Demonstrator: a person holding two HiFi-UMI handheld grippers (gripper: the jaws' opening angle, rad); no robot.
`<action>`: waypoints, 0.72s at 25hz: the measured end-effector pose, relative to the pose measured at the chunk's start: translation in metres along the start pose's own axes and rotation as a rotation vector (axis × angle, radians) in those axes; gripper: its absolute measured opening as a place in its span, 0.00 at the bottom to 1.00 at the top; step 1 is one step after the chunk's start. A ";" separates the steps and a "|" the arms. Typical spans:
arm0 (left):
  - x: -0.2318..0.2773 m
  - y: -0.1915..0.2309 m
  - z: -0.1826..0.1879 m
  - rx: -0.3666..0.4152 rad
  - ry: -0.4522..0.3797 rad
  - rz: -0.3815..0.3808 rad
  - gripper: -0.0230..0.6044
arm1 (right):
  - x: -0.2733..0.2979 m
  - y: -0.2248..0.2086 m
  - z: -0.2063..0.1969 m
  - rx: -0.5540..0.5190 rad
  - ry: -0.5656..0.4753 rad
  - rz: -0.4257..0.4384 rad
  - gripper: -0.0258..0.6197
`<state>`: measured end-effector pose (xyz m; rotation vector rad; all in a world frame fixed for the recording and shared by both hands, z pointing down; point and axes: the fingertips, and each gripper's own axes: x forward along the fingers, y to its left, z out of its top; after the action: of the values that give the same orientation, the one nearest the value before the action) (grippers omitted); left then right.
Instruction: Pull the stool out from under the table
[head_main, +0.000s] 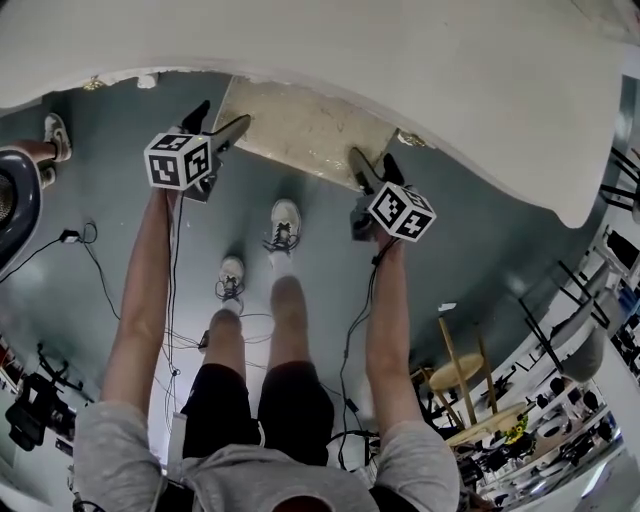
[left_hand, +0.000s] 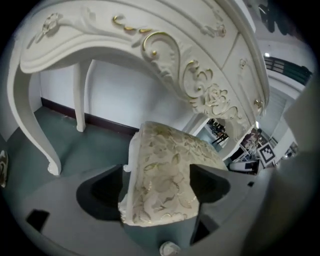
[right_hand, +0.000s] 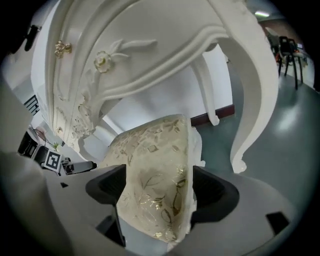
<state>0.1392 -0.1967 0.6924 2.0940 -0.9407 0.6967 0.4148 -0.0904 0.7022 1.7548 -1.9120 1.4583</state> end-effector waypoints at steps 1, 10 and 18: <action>0.005 0.004 -0.002 -0.007 0.008 0.000 0.68 | 0.006 -0.002 -0.002 0.012 0.011 0.009 0.66; 0.029 0.015 -0.011 -0.103 0.084 -0.083 0.70 | 0.020 -0.020 -0.003 0.041 0.030 0.004 0.69; 0.041 0.012 -0.017 -0.128 0.136 -0.215 0.70 | 0.034 -0.011 -0.006 0.056 0.058 0.101 0.71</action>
<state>0.1513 -0.2050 0.7364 1.9725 -0.6559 0.6404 0.4111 -0.1067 0.7347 1.6415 -1.9761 1.5929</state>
